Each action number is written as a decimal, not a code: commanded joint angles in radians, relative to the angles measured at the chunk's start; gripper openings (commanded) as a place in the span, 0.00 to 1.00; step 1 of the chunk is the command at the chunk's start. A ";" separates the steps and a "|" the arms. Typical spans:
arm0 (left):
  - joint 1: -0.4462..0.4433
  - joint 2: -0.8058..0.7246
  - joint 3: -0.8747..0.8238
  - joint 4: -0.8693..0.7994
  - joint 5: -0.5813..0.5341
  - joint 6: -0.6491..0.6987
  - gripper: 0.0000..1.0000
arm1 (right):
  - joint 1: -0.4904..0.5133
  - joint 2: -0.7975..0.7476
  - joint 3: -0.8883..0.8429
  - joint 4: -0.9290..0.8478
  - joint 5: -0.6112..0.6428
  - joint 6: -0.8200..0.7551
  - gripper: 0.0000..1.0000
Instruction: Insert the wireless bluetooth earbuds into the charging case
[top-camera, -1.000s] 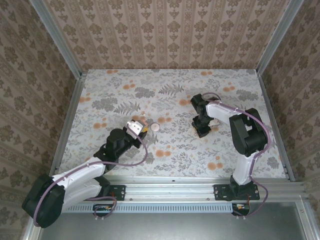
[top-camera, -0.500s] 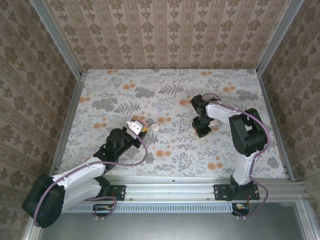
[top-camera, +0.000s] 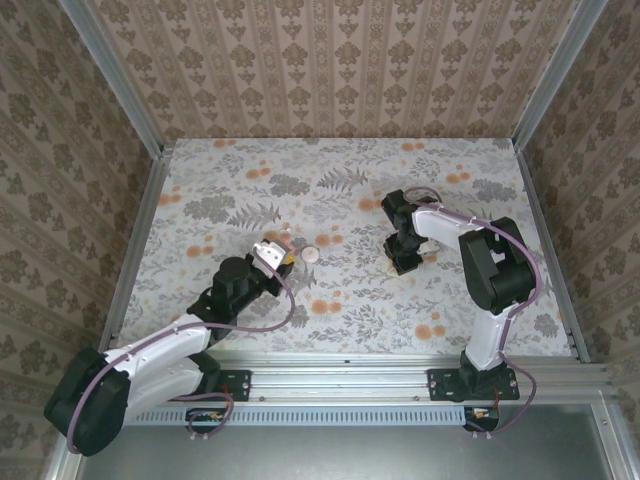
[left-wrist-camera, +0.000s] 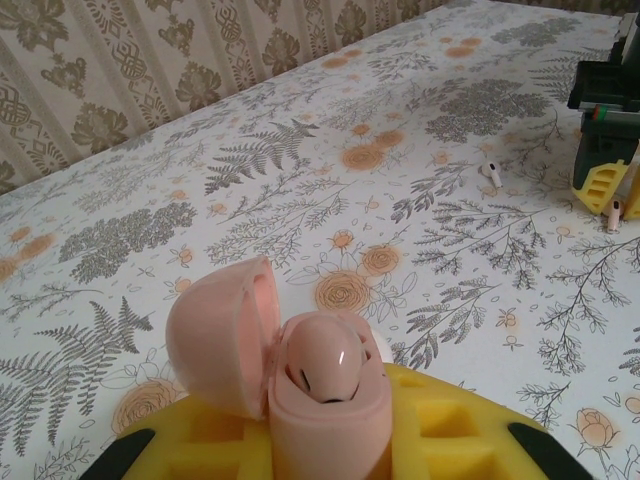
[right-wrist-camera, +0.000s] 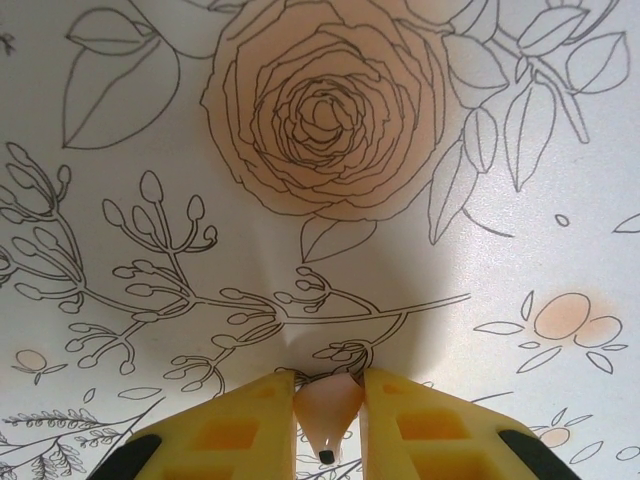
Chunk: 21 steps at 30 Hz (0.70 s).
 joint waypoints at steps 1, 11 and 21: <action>0.005 -0.022 0.026 -0.028 0.011 -0.020 0.06 | -0.006 -0.026 -0.019 0.005 0.045 -0.024 0.20; 0.008 -0.091 0.010 -0.030 -0.033 -0.104 0.05 | 0.009 -0.127 -0.060 0.028 0.107 -0.085 0.18; 0.010 -0.266 0.005 -0.258 -0.024 -0.123 0.06 | 0.021 -0.137 -0.080 0.081 0.086 -0.131 0.19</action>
